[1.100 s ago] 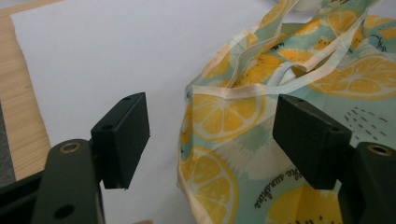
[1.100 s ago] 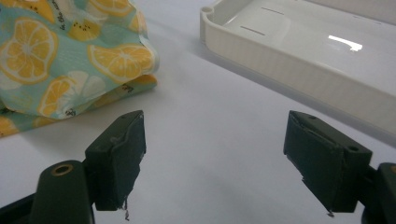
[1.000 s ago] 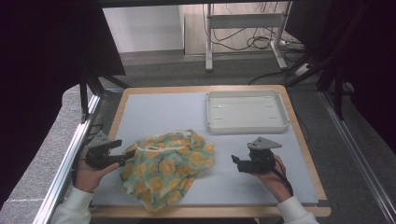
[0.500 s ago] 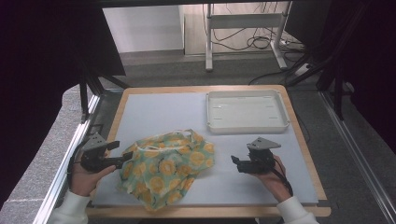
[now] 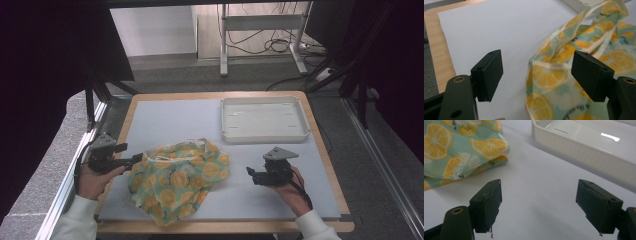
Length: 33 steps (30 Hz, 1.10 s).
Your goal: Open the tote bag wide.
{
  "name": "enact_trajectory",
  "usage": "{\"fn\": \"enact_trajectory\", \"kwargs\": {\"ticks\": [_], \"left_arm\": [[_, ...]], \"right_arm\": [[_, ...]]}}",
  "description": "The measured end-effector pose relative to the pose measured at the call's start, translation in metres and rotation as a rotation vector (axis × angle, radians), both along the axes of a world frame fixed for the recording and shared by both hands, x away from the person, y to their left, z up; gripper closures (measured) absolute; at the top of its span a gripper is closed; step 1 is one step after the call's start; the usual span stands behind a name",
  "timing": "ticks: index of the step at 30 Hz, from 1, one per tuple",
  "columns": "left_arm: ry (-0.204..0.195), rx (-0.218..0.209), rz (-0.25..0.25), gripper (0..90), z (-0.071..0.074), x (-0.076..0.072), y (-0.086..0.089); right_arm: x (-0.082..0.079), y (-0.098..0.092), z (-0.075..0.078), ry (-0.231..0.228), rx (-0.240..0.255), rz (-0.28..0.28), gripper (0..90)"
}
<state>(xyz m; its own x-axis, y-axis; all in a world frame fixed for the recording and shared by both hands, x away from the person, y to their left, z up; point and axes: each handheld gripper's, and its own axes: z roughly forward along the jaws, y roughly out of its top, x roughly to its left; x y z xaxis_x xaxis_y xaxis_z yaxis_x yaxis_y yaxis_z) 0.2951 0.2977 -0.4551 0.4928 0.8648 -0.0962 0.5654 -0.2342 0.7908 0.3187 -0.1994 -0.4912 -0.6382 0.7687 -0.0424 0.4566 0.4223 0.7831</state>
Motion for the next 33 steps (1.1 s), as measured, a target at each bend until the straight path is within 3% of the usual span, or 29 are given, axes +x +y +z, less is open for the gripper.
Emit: {"fn": "enact_trajectory", "kwargs": {"ticks": [5,15,20,21,24,28,32,33], "left_arm": [[0.052,0.025,-0.001,25.9,-0.007,0.023,-0.01],[0.124,0.043,-0.003,27.3,-0.022,0.034,-0.011],[0.173,0.054,-0.041,29.9,-0.034,0.036,-0.012],[0.2,0.048,-0.054,32.9,-0.038,0.035,-0.013],[0.222,0.043,-0.064,43.5,-0.042,0.035,-0.013],[0.227,0.053,-0.071,54.6,-0.043,0.035,-0.013],[0.22,0.053,-0.074,72.9,-0.044,0.034,-0.013],[0.217,0.053,-0.076,72.9,-0.043,0.033,-0.013]], "right_arm": [[0.0,0.001,-0.001,0.003,-0.003,0.001,20.6],[0.0,0.002,-0.003,0.008,-0.013,0.002,20.6],[-0.001,0.003,-0.003,0.005,-0.016,0.003,20.6],[-0.001,0.003,-0.003,0.003,-0.017,0.002,20.7],[-0.001,0.003,-0.003,0.0,-0.017,0.0,20.7],[-0.001,0.003,-0.003,-0.007,-0.022,0.001,20.7],[-0.002,0.002,-0.002,-0.013,-0.018,-0.004,20.8],[-0.002,0.002,-0.002,-0.013,-0.018,-0.004,20.8]]}}
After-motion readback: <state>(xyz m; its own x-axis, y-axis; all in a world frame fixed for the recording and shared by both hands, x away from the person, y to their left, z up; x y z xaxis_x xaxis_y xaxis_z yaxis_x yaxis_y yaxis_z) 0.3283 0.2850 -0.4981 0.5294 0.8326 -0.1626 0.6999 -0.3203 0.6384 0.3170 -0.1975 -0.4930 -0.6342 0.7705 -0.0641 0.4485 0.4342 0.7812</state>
